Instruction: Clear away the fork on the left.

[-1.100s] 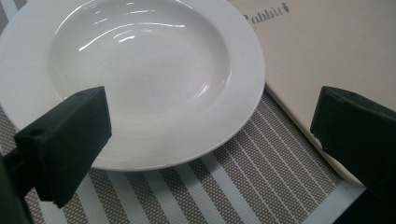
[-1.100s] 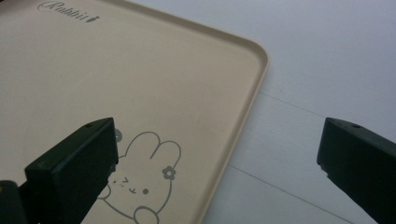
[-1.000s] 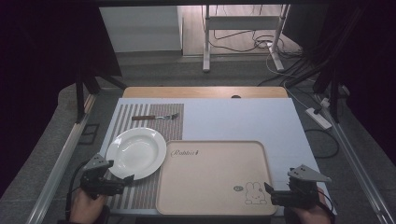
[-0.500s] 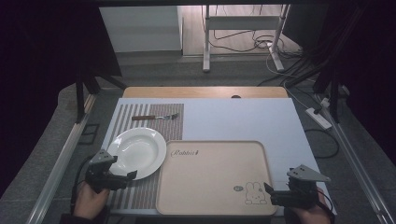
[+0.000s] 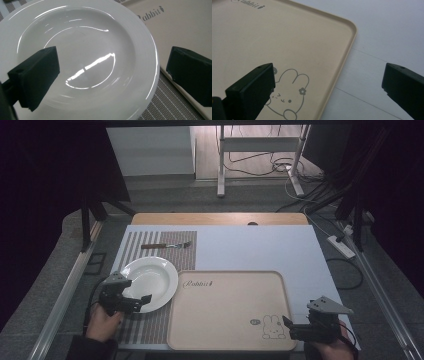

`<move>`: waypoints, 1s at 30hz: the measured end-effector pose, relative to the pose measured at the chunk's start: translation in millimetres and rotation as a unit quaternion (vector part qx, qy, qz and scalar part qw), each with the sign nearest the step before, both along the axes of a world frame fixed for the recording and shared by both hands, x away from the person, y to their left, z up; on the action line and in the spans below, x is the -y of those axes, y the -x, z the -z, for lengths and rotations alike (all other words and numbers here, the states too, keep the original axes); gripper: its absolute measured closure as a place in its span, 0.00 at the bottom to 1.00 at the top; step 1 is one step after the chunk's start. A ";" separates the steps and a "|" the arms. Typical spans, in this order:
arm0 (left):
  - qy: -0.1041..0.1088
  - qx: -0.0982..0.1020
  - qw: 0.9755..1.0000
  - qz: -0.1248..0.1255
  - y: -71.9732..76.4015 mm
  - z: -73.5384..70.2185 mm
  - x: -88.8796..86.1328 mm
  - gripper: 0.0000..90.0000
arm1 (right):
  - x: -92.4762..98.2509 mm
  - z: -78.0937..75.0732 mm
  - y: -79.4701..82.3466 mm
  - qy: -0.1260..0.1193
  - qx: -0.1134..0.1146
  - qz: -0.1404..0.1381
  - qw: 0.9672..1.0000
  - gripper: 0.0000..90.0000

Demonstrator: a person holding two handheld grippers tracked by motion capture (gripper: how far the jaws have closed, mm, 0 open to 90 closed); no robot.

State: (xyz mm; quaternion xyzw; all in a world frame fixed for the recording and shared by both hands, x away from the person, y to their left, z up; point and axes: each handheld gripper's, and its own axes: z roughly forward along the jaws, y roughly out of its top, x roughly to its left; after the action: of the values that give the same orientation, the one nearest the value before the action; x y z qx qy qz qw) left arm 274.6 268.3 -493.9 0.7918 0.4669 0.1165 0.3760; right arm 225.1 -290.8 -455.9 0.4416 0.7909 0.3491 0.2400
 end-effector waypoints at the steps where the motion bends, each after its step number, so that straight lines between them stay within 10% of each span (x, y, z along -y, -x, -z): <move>1: -0.001 -0.002 1.000 0.002 -2.8 0.2 0.0 0.00 | 0.0 0.0 0.0 0.000 0.000 0.000 1.000 0.00; 30: -0.021 0.001 1.000 -0.001 -73.1 2.0 10.3 0.00 | -0.2 0.4 -0.9 0.000 -0.006 -0.004 1.000 0.00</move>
State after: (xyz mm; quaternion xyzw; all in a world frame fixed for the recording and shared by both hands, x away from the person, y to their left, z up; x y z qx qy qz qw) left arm 347.7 258.0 -495.9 0.7989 0.4649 0.1275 0.3596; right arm 226.0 -290.6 -456.4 0.4404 0.7940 0.3479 0.2336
